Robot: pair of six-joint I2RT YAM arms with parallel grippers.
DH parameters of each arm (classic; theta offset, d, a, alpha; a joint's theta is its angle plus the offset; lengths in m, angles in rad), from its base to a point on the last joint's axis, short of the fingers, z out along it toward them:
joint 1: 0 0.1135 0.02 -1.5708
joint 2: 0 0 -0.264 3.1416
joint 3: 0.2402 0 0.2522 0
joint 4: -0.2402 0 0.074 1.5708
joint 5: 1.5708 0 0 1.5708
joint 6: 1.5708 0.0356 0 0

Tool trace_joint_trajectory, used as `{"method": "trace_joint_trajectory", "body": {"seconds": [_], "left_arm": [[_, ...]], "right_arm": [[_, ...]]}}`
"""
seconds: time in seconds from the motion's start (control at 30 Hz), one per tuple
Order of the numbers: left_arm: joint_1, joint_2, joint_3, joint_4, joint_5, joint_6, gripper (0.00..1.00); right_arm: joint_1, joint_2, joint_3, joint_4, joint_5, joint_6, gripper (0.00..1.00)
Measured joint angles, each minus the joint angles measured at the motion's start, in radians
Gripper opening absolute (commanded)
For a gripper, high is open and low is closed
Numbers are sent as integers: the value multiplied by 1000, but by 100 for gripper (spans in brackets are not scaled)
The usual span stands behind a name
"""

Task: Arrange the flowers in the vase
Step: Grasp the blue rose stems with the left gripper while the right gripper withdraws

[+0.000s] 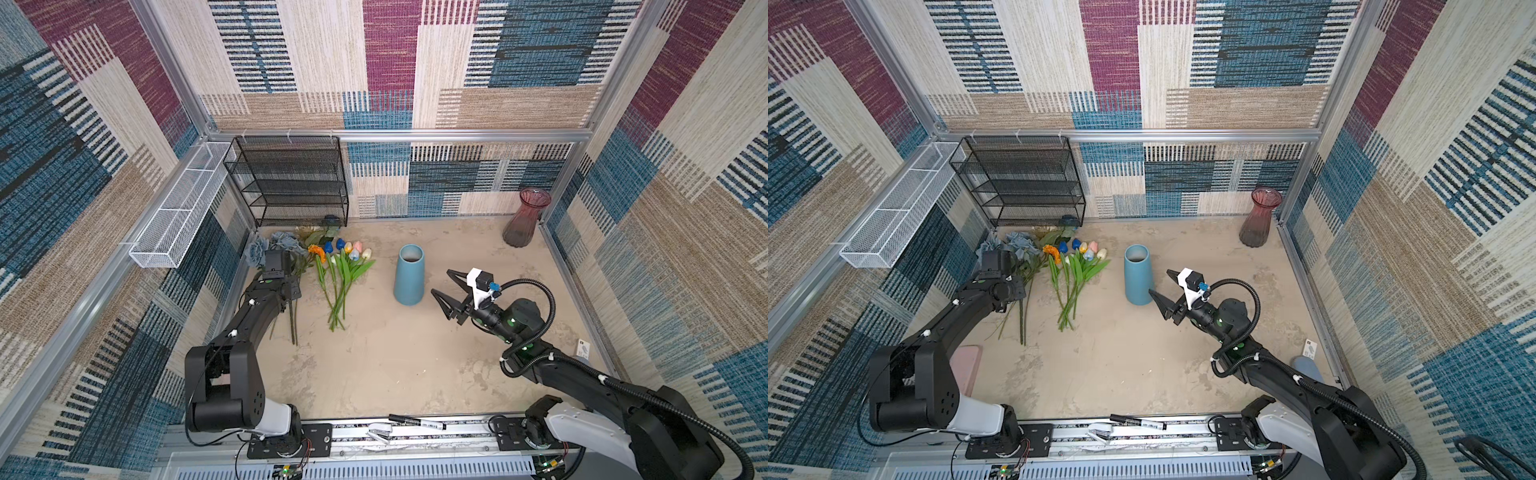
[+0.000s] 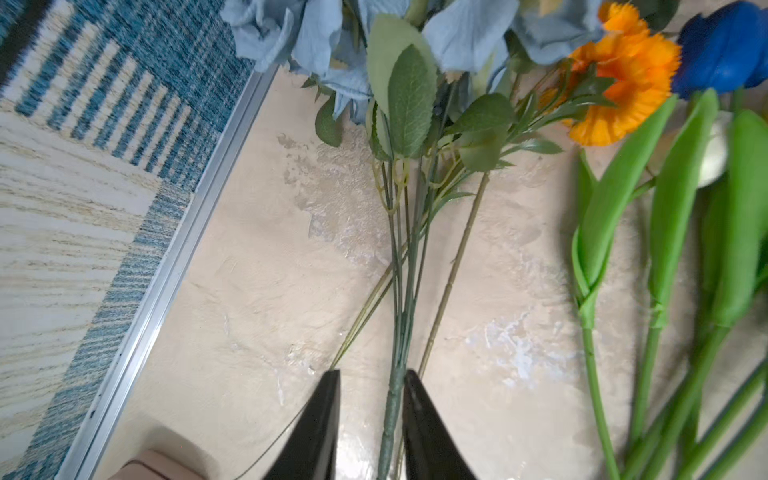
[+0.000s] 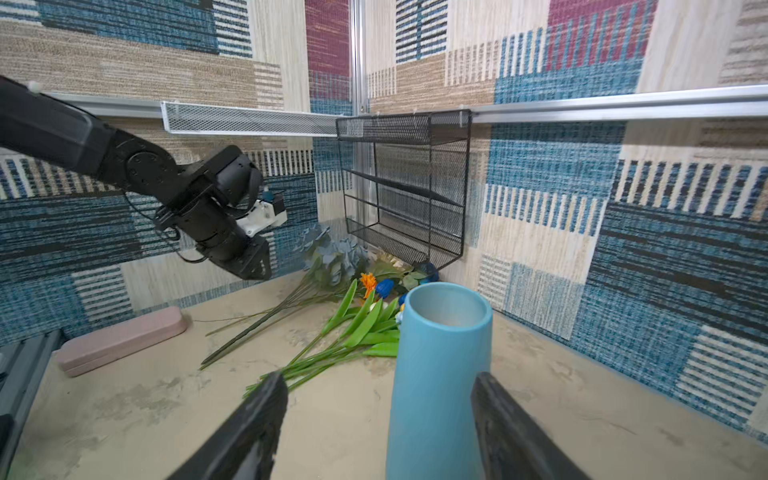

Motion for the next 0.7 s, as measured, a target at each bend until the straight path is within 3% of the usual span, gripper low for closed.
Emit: {"method": "trace_joint_trajectory", "body": {"seconds": [0.43, 0.7], "left_arm": [[32, 247, 173, -75, 95, 75, 32], [31, 346, 237, -124, 121, 104, 25]], "right_arm": [[17, 35, -104, 180, 14, -15, 74], [18, 63, -118, 229, 21, -14, 74]]}}
